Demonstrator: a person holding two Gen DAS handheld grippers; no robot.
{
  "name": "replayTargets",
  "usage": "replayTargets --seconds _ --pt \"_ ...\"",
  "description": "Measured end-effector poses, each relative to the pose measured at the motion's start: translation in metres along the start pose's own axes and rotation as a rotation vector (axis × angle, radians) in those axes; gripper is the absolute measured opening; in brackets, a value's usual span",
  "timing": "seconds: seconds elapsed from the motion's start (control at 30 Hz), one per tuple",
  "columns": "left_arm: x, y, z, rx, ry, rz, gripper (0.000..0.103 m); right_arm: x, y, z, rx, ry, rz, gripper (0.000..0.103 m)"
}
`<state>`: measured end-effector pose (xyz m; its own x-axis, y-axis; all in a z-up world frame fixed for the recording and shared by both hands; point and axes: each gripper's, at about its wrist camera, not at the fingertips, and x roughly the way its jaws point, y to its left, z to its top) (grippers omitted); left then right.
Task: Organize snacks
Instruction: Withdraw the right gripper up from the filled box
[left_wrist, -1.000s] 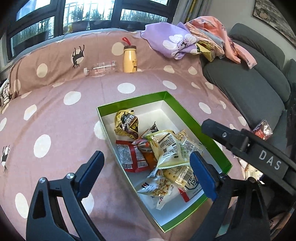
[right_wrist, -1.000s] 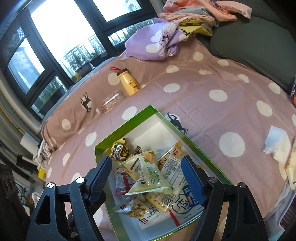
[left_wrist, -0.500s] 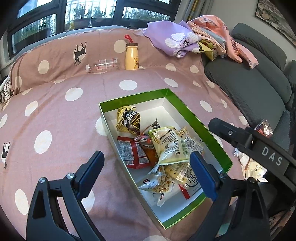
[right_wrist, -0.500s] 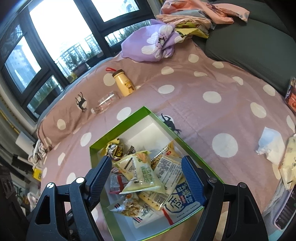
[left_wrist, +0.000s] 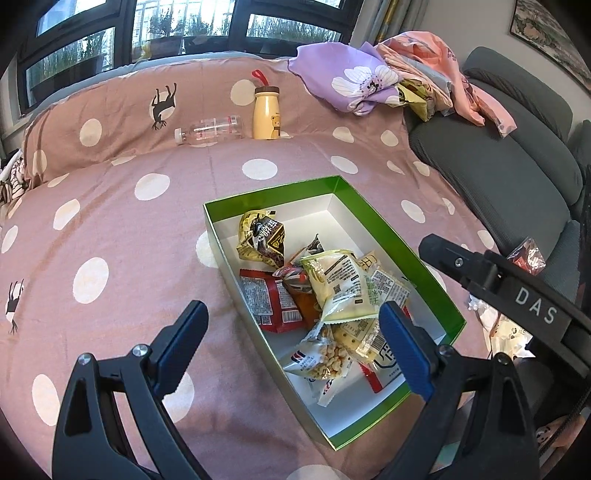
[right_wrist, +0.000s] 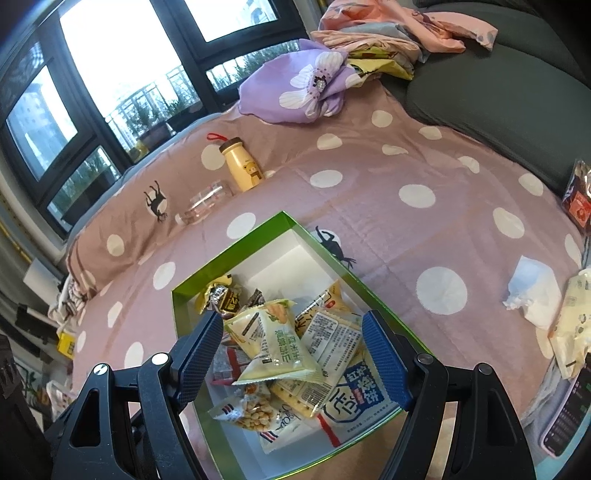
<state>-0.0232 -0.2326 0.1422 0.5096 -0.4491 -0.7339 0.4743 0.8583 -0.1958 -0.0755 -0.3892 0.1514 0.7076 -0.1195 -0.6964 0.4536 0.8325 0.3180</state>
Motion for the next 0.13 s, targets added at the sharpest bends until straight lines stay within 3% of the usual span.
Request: replayTargets --seconds 0.13 --pt "-0.0033 0.0012 -0.0007 0.001 -0.004 -0.007 0.094 -0.0003 0.0006 0.0 -0.003 0.001 -0.003 0.078"
